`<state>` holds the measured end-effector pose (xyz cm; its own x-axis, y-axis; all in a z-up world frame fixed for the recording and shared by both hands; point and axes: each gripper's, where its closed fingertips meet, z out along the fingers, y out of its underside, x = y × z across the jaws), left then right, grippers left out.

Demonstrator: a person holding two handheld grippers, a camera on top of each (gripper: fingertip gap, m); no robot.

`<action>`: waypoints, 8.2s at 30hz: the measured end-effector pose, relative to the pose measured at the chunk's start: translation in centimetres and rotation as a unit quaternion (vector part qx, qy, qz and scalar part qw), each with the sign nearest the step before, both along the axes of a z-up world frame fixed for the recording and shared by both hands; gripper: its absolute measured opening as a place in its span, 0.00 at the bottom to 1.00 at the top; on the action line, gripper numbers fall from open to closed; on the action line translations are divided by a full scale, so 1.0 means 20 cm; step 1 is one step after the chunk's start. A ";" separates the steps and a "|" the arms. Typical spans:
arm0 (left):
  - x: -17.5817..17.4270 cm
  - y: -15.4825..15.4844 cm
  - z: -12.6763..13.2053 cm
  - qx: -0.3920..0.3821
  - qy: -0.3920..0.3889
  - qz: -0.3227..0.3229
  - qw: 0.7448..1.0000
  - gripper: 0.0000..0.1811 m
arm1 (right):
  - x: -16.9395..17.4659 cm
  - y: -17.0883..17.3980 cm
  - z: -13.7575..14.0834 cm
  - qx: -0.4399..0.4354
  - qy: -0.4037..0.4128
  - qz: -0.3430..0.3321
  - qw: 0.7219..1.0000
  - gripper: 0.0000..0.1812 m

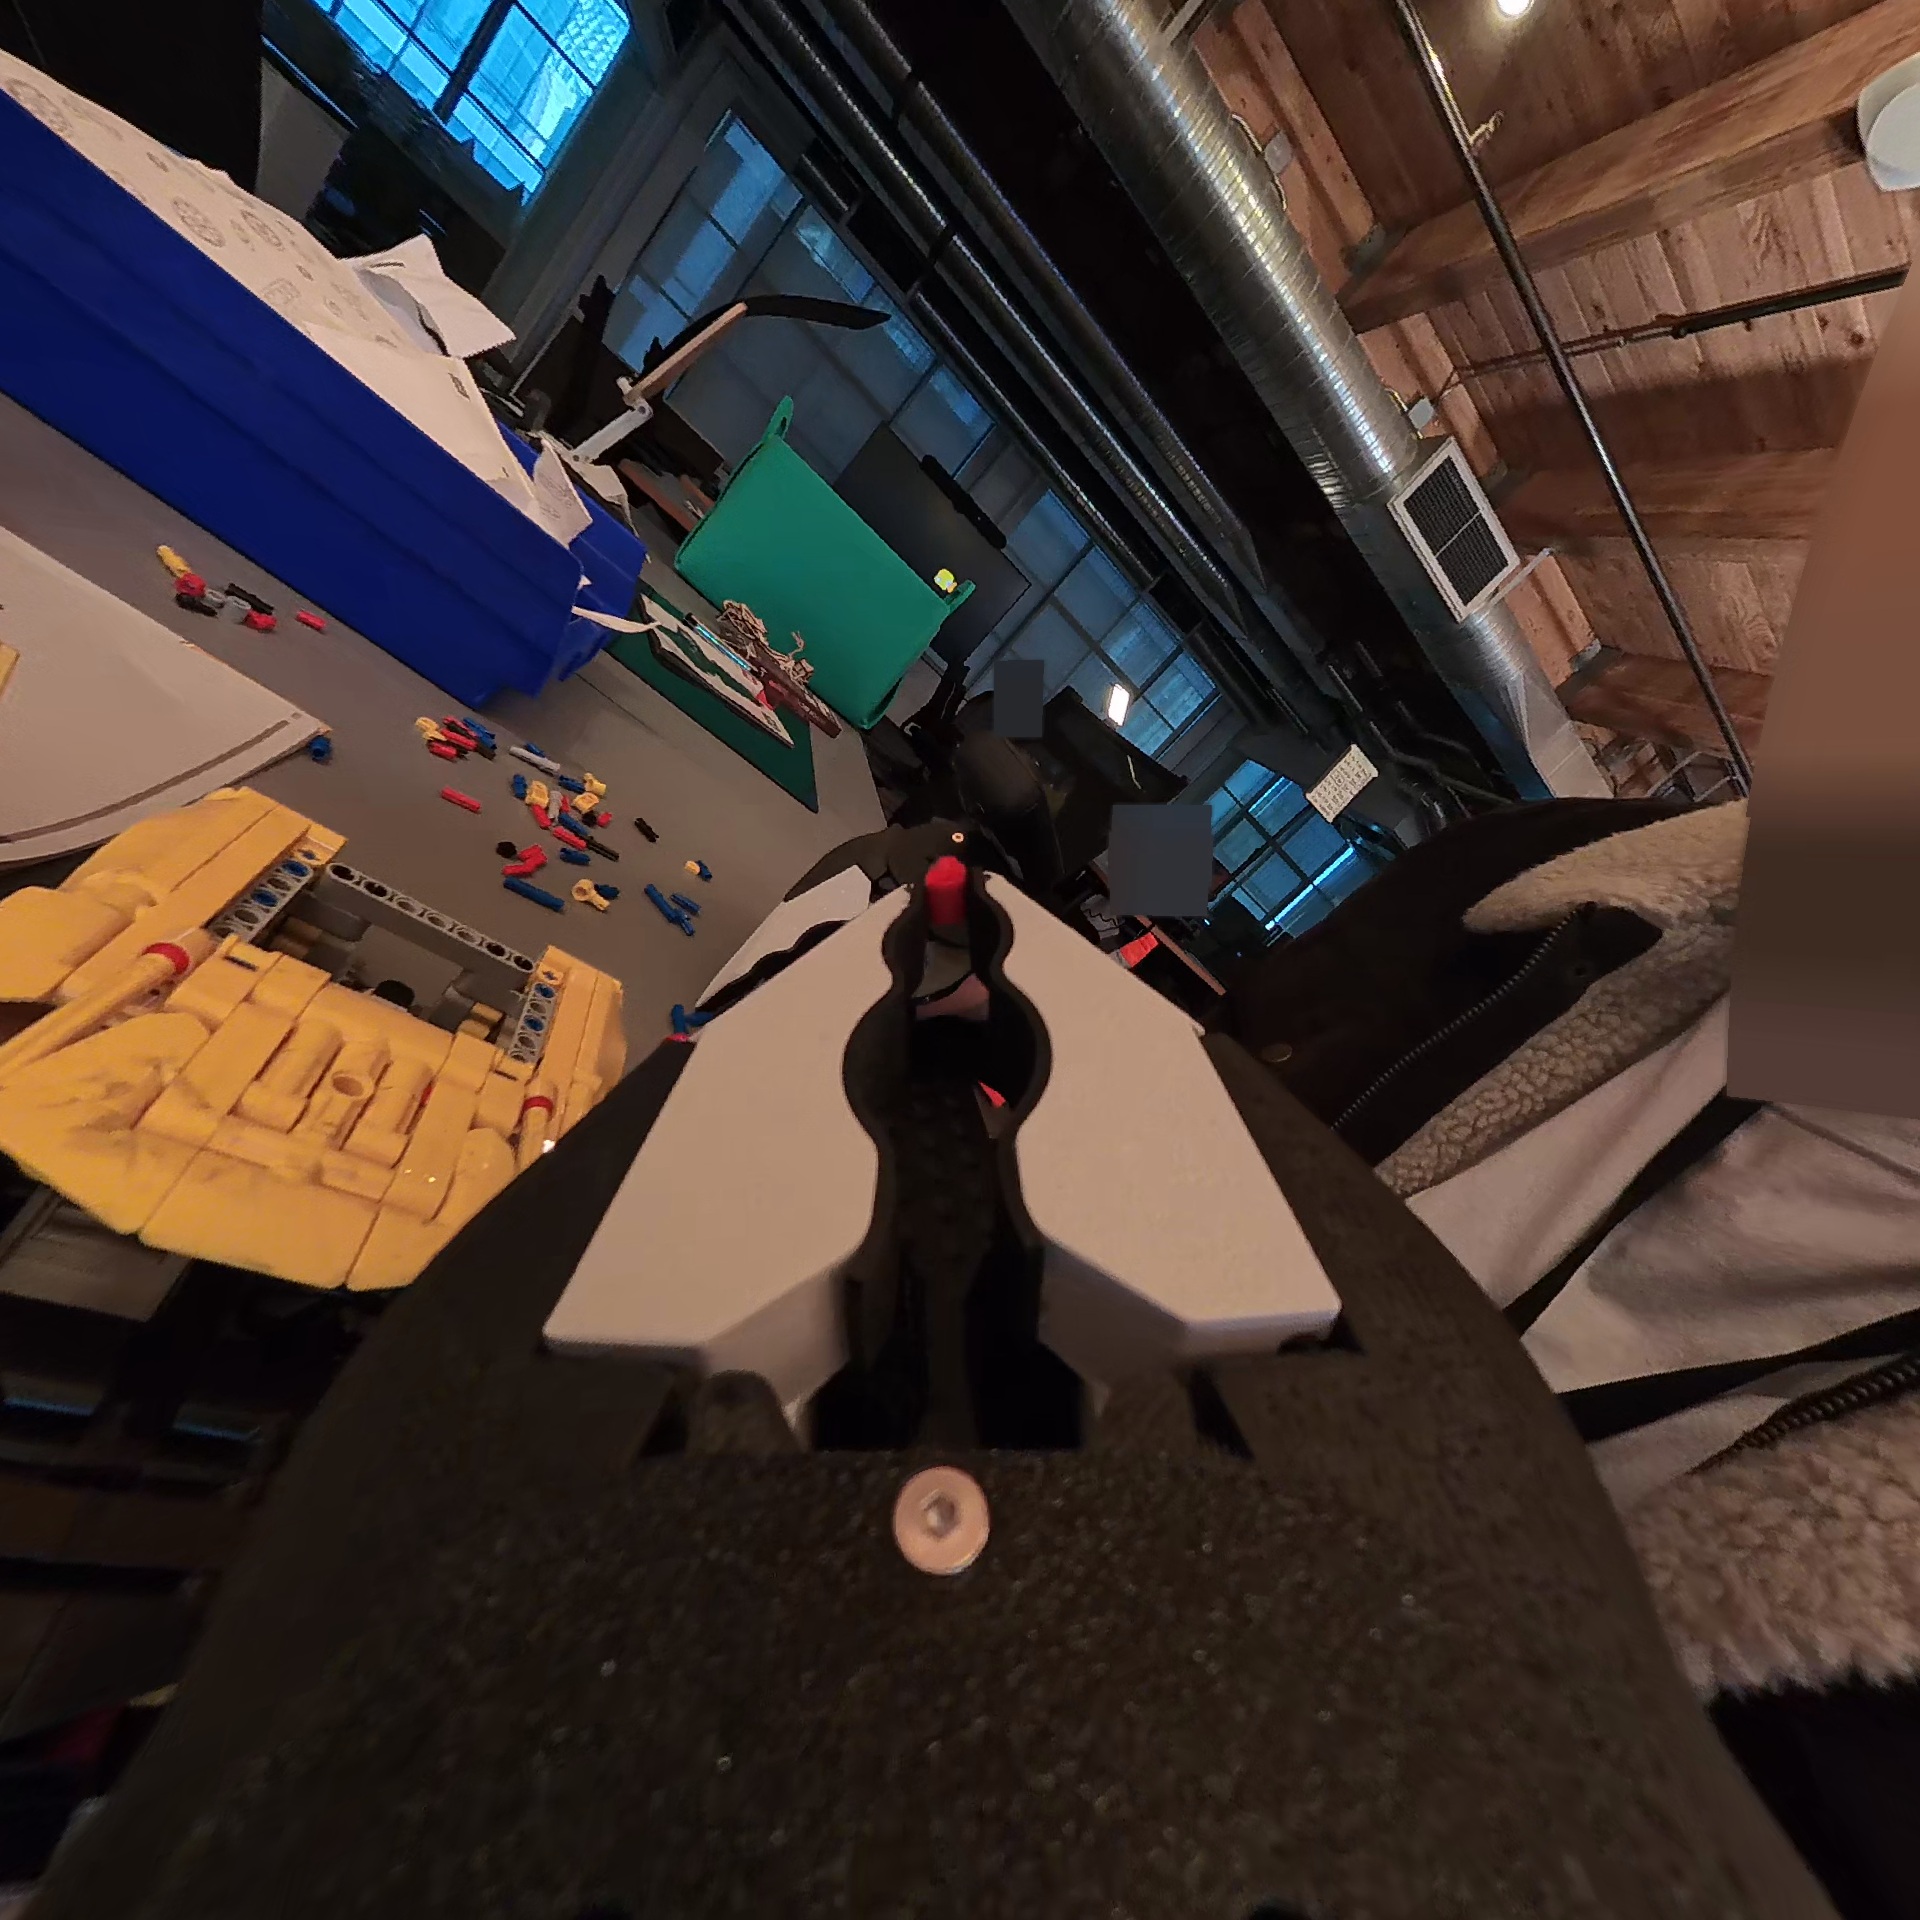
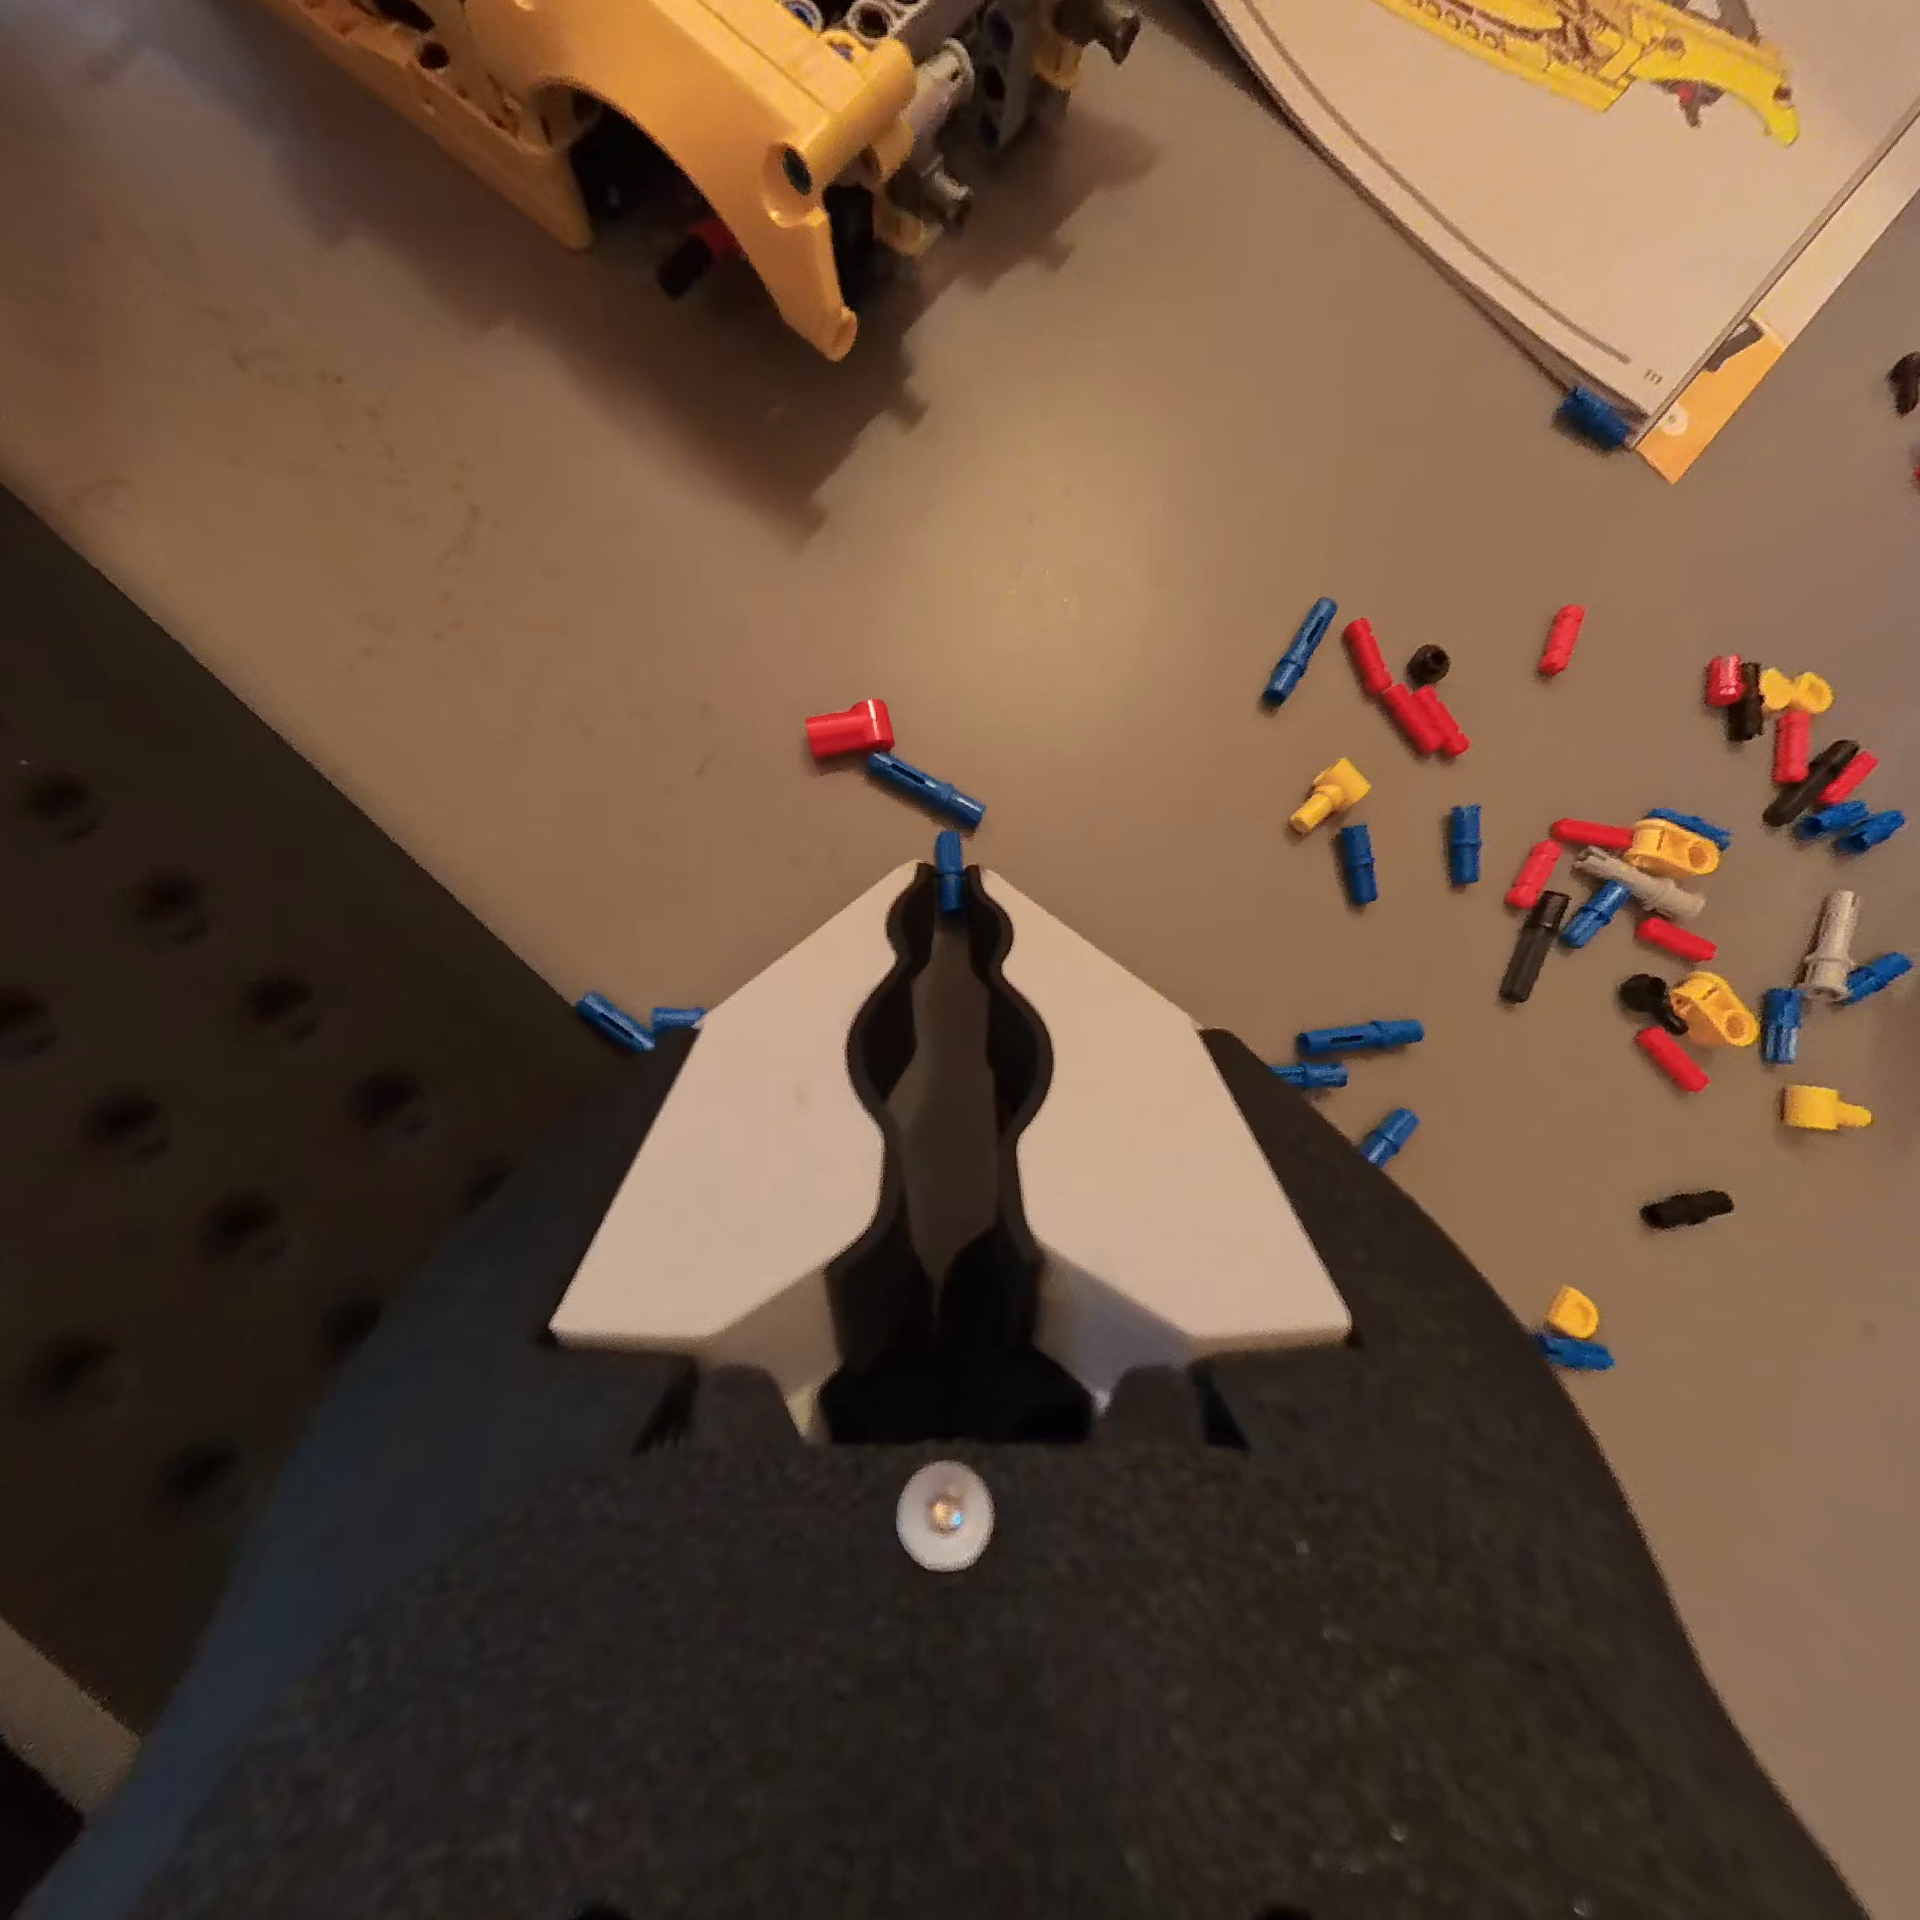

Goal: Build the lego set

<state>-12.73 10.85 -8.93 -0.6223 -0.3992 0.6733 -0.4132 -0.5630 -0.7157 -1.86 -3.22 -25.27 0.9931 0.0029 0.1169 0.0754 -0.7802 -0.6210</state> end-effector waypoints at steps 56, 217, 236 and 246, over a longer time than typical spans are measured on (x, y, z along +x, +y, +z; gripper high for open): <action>-0.06 -0.21 -0.15 0.111 0.024 -0.081 0.990 0.04 | -0.60 0.53 0.64 0.092 -0.052 0.373 0.922 0.02; 0.14 -0.23 -0.03 0.132 -0.044 0.081 0.987 0.02 | -0.42 0.59 0.86 0.394 0.517 0.189 0.736 0.04; 0.16 0.02 -0.01 0.240 -0.080 0.229 0.940 0.09 | -0.11 0.55 0.88 0.479 0.398 0.071 0.779 0.03; 0.15 0.06 -0.10 0.290 -0.051 0.223 0.929 0.07 | 0.10 0.46 0.85 0.454 0.239 -0.007 0.858 0.03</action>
